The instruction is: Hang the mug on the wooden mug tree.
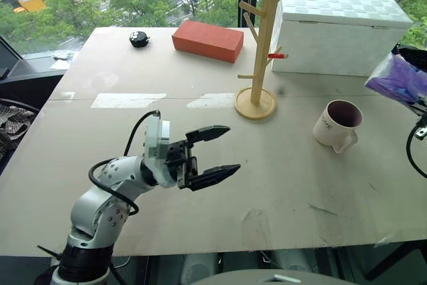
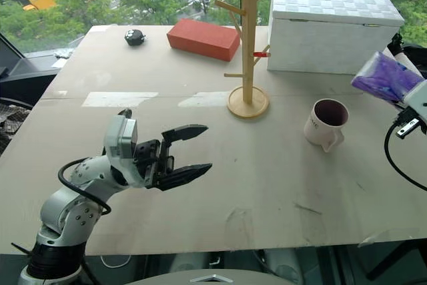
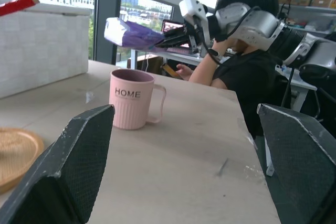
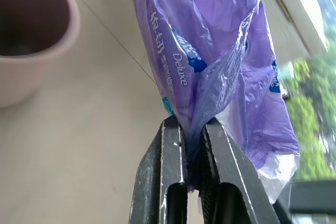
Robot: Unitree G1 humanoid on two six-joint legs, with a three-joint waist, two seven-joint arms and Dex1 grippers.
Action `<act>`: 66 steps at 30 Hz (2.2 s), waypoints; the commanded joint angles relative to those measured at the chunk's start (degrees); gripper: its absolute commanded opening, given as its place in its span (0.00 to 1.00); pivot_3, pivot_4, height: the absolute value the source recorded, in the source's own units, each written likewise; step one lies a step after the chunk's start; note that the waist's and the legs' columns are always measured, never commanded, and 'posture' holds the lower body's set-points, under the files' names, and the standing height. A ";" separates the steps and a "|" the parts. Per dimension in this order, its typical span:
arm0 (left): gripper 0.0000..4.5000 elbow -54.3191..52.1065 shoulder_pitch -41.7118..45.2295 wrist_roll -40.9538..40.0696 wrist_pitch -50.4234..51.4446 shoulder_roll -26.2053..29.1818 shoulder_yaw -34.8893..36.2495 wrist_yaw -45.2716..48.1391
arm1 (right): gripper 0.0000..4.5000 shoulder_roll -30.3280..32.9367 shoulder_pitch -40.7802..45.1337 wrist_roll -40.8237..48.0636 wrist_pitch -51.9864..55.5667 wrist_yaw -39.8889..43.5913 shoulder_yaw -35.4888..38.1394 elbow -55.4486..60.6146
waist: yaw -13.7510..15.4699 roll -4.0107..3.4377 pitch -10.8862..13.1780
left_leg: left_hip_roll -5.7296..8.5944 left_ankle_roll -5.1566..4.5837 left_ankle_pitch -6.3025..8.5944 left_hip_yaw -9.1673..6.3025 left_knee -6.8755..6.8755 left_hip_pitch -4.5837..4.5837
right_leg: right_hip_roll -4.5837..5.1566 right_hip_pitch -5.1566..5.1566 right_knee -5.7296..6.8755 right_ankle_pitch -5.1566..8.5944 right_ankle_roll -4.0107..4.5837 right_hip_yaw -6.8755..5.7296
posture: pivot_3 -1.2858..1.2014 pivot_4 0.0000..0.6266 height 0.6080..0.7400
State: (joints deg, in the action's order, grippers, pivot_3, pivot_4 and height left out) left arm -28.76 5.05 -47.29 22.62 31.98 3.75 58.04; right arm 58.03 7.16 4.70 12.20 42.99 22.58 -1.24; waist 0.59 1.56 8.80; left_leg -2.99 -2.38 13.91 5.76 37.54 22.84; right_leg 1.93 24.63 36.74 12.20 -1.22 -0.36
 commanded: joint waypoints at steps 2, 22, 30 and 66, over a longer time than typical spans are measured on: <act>1.00 -1.41 3.37 -0.04 0.07 -1.17 -0.98 -2.10 | 0.01 -2.96 7.84 -5.32 -2.24 -4.91 -7.72 -11.56 | -0.56 0.00 0.00 | 0.08 0.00 0.00 0.01 0.00 -0.02 | -0.03 0.00 0.02 -0.01 0.00 0.03 | 0.52 0.24 1.00; 1.00 -3.67 2.42 2.27 0.40 -0.80 -1.73 -6.23 | 0.99 -4.07 -9.72 11.65 27.92 1.91 6.06 17.06 | -0.66 -0.14 -0.02 | 0.14 0.00 0.00 -0.16 -0.06 0.03 | 0.04 -0.04 0.05 -0.10 -0.25 0.04 | 0.52 0.24 1.00; 1.00 -2.11 0.92 1.87 1.20 3.55 -1.24 -1.00 | 0.99 -21.13 -13.54 17.35 46.49 -15.06 4.34 41.57 | -1.28 -0.06 -0.07 | -0.05 0.01 0.00 -0.18 0.02 -0.06 | 0.00 -0.07 0.06 0.02 -0.07 -0.03 | 0.52 0.24 1.00; 1.00 -1.76 -3.10 2.95 -2.36 3.87 0.50 1.45 | 0.72 -39.01 -4.84 -4.23 37.68 -41.10 -12.63 31.79 | -1.33 -0.02 -0.09 | -0.02 0.01 0.01 -0.13 -0.08 0.07 | 0.02 0.07 0.02 0.05 -0.06 0.01 | 0.52 0.24 1.00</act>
State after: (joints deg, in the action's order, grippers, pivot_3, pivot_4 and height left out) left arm -28.67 1.72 -43.97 21.21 36.05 2.94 59.73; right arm 19.05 1.58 1.40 51.12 2.77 9.39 30.08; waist -0.74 1.53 8.72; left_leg -3.02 -2.38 13.91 5.63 37.45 22.91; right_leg 1.95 24.70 36.76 12.25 -1.28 -0.35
